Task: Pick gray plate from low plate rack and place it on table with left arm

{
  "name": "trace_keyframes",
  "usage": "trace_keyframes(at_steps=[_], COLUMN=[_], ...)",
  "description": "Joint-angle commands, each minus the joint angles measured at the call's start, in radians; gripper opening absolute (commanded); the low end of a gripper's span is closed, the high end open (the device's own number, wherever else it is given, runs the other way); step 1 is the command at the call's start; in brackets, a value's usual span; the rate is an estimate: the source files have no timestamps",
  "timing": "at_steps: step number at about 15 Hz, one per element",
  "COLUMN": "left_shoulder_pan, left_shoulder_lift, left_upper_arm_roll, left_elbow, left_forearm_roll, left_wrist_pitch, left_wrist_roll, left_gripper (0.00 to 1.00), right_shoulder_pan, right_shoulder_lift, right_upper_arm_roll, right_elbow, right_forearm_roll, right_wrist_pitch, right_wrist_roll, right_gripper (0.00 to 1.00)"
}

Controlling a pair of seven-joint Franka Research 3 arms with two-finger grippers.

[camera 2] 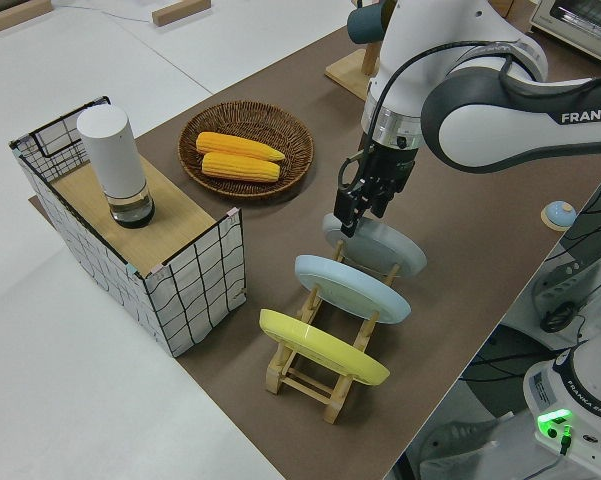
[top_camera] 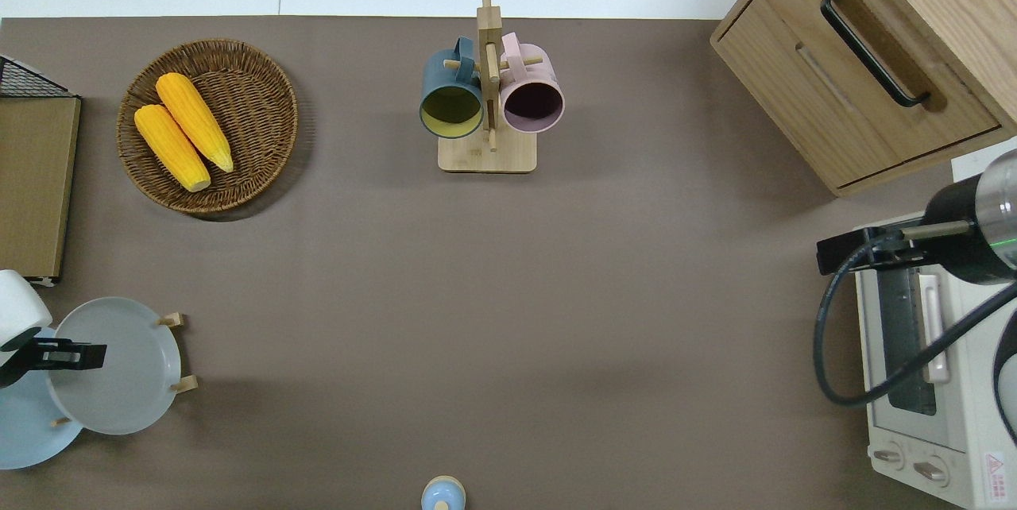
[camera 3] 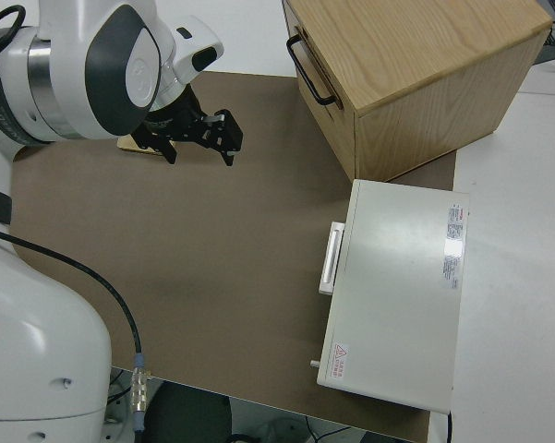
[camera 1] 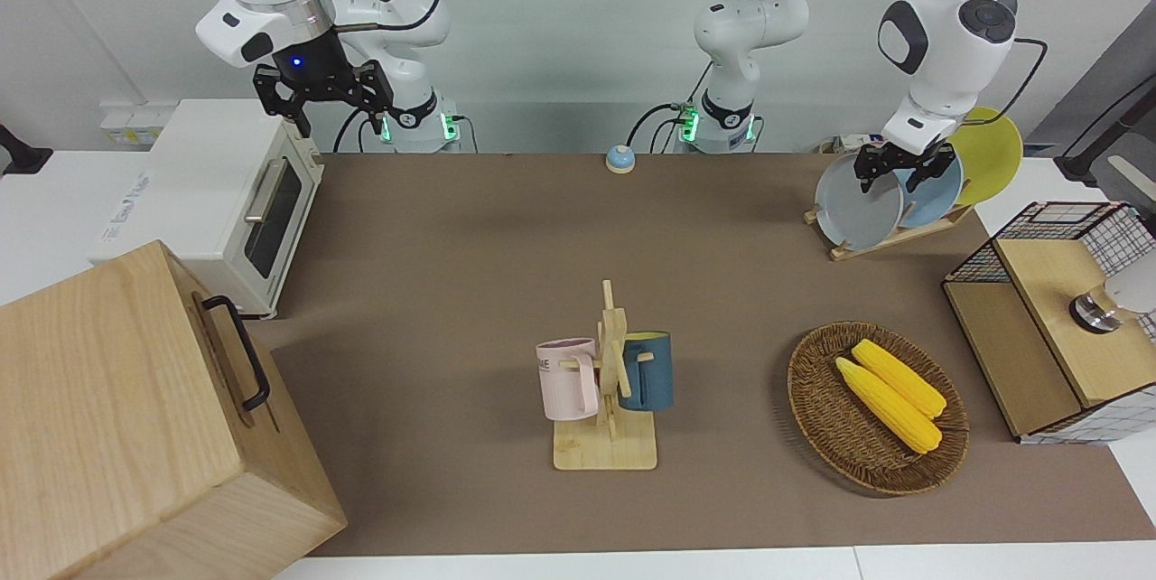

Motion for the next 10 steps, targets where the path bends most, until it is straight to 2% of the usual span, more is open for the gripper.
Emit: trace_keyframes(at_steps=[1,4,10], left_shoulder_pan=[0.006,0.003,-0.003], left_shoulder_lift=[-0.02,-0.02,-0.019], left_upper_arm_roll=[-0.001,-0.002,-0.002], left_elbow=[-0.03,-0.03,-0.027], left_forearm_roll=[0.02,0.031,0.046], left_wrist_pitch=[0.029,0.025,0.012], left_wrist_roll=[-0.002,0.001,-0.005], left_gripper=[0.27,0.01,0.0], right_shoulder_pan=[-0.007,-0.007,-0.007], right_shoulder_lift=[-0.002,-0.002,-0.002], right_upper_arm_roll=[0.007,0.007,0.007], right_elbow=[0.006,0.006,0.006], right_forearm_roll=[0.007,0.007,0.007], right_wrist_pitch=[-0.014,-0.014,-0.014], right_wrist_roll=[0.0,-0.001,-0.001], right_gripper=[0.99,0.99,0.987])
